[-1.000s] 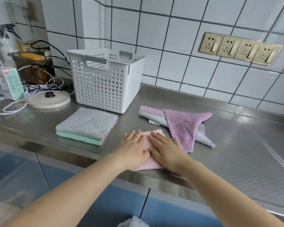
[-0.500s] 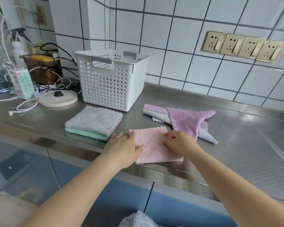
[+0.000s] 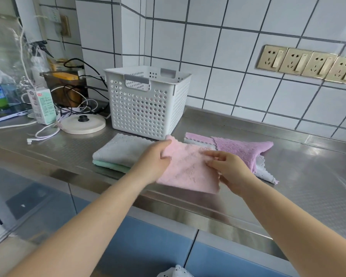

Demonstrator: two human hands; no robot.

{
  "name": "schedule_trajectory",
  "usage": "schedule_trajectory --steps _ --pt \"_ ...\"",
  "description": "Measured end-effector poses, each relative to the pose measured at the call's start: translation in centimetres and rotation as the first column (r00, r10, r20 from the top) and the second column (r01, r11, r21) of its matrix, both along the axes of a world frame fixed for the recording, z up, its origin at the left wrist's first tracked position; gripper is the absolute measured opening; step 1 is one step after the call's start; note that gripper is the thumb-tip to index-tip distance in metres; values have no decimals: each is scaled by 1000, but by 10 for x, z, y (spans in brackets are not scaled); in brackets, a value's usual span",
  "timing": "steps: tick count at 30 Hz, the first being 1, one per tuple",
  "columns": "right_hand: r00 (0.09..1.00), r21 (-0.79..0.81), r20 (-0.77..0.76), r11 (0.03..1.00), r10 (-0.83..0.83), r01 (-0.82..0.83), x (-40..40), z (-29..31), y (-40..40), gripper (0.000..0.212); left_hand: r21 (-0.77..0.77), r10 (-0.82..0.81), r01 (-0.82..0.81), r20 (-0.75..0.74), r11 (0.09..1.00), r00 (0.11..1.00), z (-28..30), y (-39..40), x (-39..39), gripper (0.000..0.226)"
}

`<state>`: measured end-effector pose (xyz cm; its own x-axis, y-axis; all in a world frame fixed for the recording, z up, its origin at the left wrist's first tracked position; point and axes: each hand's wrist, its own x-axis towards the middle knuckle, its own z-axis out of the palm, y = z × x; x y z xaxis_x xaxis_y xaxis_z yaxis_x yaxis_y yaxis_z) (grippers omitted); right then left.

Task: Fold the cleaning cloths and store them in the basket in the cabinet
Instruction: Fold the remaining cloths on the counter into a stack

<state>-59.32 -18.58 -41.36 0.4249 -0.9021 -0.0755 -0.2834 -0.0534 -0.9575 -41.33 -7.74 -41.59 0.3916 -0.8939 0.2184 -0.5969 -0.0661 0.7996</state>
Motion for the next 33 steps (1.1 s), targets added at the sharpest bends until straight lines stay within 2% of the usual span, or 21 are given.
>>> schedule_trajectory --steps 3,10,15,20,23,25,27,29,31,33 --pt "997 9 58 999 41 -42 34 14 5 30 -5 22 -23 -38 1000 999 24 -1 41 56" --pt "988 30 83 991 131 -134 131 27 8 45 111 100 -109 83 988 992 45 7 128 55" --pt "988 15 -11 988 156 -156 165 14 9 45 167 149 -161 81 973 985 29 9 160 54" --pt "985 22 -86 989 149 -148 175 -1 5 48 179 129 -135 46 974 991 8 7 173 54" --pt "979 -34 -161 990 129 -136 173 -10 5 50 204 119 -128 55 970 991 -2 5 176 55" --pt "971 -85 -206 986 125 -145 170 -14 6 50 246 86 -113 116 963 989 -7 5 177 57" --pt "949 -205 -296 963 110 -176 170 -16 8 45 240 56 -108 217 965 975 -5 5 177 54" --pt "914 -377 -402 900 53 -218 174 -13 10 41 160 51 -118 371 980 927 2 5 173 47" --pt "867 -495 -498 809 34 -316 179 -7 17 49 105 12 -71 482 992 876 7 3 164 45" --pt "790 -510 -610 736 55 -445 187 -3 26 51 171 -92 -1 535 985 840 8 -1 152 47"
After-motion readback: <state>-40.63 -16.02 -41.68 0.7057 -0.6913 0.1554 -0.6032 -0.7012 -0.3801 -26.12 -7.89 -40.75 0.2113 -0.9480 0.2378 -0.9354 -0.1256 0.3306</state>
